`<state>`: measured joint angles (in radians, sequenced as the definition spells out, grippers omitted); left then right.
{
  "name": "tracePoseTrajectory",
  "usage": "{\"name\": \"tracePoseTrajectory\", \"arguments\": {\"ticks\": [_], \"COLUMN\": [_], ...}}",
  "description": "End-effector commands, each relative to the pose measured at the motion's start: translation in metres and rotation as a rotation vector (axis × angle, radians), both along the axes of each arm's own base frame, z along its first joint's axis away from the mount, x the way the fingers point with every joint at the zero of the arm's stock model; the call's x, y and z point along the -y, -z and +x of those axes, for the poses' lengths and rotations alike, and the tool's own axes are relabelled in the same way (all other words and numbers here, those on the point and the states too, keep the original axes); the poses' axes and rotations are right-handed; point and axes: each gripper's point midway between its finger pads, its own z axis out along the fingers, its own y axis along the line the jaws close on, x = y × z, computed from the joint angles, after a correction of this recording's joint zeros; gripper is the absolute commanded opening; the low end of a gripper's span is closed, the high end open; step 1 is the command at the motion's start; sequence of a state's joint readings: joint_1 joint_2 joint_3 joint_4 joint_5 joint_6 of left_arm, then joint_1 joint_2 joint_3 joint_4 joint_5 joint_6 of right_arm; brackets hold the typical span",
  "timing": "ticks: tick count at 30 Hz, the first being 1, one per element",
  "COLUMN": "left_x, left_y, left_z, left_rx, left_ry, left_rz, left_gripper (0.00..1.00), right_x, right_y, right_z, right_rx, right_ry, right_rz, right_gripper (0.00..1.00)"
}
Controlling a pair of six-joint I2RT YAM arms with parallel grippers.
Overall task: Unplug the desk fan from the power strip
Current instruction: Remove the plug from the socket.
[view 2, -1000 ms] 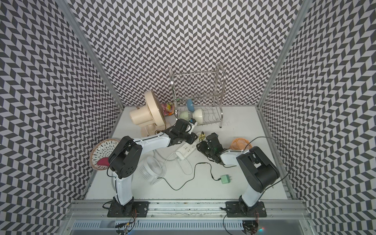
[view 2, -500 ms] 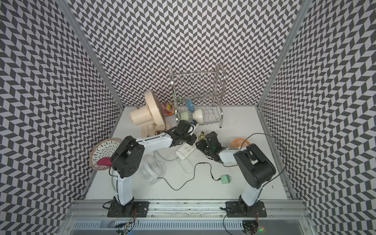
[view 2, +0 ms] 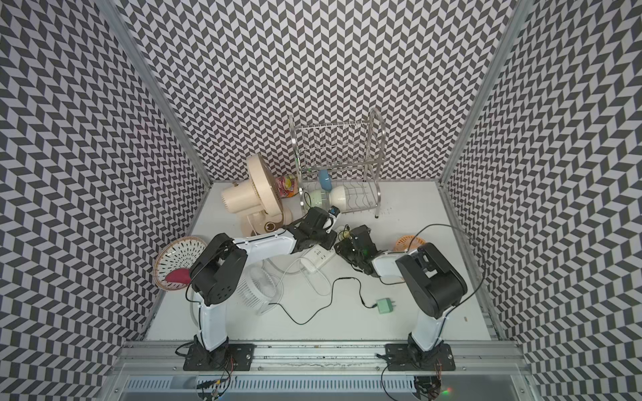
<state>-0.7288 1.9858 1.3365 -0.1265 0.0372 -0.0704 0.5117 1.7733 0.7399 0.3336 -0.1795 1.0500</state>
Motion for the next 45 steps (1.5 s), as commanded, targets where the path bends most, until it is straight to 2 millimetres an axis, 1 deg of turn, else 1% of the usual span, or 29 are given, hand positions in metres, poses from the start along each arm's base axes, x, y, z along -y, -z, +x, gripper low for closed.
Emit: {"name": "tracePoseTrajectory", "arguments": {"ticks": [1, 2, 5, 8, 11, 13, 17, 18, 20, 23, 25, 27, 30, 33, 35, 37, 38, 39, 40, 42, 45], "left_x": [0.020, 0.023, 0.025, 0.021, 0.017, 0.018, 0.026, 0.027, 0.025, 0.017, 0.014, 0.012, 0.008, 0.010, 0.009, 0.009, 0.010, 0.011, 0.013, 0.009, 0.005], "left_y": [-0.035, -0.038, -0.045, -0.049, -0.059, -0.060, -0.061, -0.062, -0.063, -0.065, -0.070, -0.076, -0.076, -0.077, -0.076, -0.072, -0.074, -0.075, -0.077, -0.079, -0.087], "left_z": [-0.014, -0.017, -0.017, -0.014, -0.012, -0.013, -0.019, -0.020, -0.017, -0.011, -0.012, -0.011, -0.007, -0.010, -0.009, -0.011, -0.012, -0.013, -0.015, -0.011, -0.010], "left_rx": [0.034, 0.031, 0.047, 0.099, 0.145, 0.123, -0.016, -0.021, 0.021, 0.166, 0.231, 0.201, 0.059, 0.022, 0.064, 0.163, 0.215, 0.233, 0.215, 0.125, 0.044], "left_ry": [0.081, 0.097, 0.102, 0.071, 0.047, 0.054, 0.121, 0.128, 0.106, 0.040, 0.012, 0.008, 0.022, 0.048, 0.041, 0.022, 0.005, -0.004, 0.003, 0.005, 0.016], "left_rz": [-0.099, -0.115, -0.135, -0.107, -0.089, -0.111, -0.253, -0.263, -0.227, -0.065, -0.006, -0.070, -0.245, -0.303, -0.249, -0.095, -0.032, -0.012, -0.038, -0.165, -0.327], "left_gripper": [0.00, 0.00, 0.00, 0.00, 0.00, 0.00, 0.03, 0.03, 0.02, 0.00, 0.00, 0.00, 0.01, 0.01, 0.01, 0.00, 0.00, 0.00, 0.01, 0.02, 0.02], "right_x": [0.012, 0.014, 0.020, 0.026, 0.026, 0.026, 0.027, 0.028, 0.029, 0.032, 0.031, 0.031, 0.031, 0.032, 0.032, 0.033, 0.033, 0.033, 0.033, 0.033, 0.033], "right_y": [0.027, 0.029, 0.035, 0.043, 0.048, 0.051, 0.056, 0.057, 0.059, 0.063, 0.065, 0.067, 0.068, 0.069, 0.069, 0.070, 0.070, 0.071, 0.071, 0.072, 0.072], "right_z": [-0.002, -0.003, -0.005, -0.008, -0.010, -0.010, -0.013, -0.014, -0.016, -0.015, -0.016, -0.017, -0.017, -0.019, -0.019, -0.019, -0.019, -0.019, -0.019, -0.019, -0.020], "right_rx": [-0.075, -0.087, -0.115, -0.156, -0.174, -0.184, -0.200, -0.205, -0.214, -0.222, -0.228, -0.233, -0.235, -0.238, -0.240, -0.241, -0.242, -0.242, -0.243, -0.245, -0.247], "right_ry": [0.046, 0.054, 0.079, 0.098, 0.096, 0.095, 0.095, 0.094, 0.094, 0.111, 0.106, 0.105, 0.107, 0.107, 0.105, 0.107, 0.106, 0.106, 0.105, 0.106, 0.106], "right_rz": [-0.064, -0.073, -0.101, -0.134, -0.146, -0.152, -0.162, -0.166, -0.171, -0.186, -0.188, -0.190, -0.192, -0.197, -0.200, -0.203, -0.203, -0.204, -0.204, -0.205, -0.208], "right_gripper": [0.37, 0.36, 0.36, 0.36, 0.36, 0.36, 0.36, 0.36, 0.36, 0.36, 0.36, 0.36, 0.36, 0.36, 0.36, 0.36, 0.36, 0.36, 0.36, 0.36, 0.36]}}
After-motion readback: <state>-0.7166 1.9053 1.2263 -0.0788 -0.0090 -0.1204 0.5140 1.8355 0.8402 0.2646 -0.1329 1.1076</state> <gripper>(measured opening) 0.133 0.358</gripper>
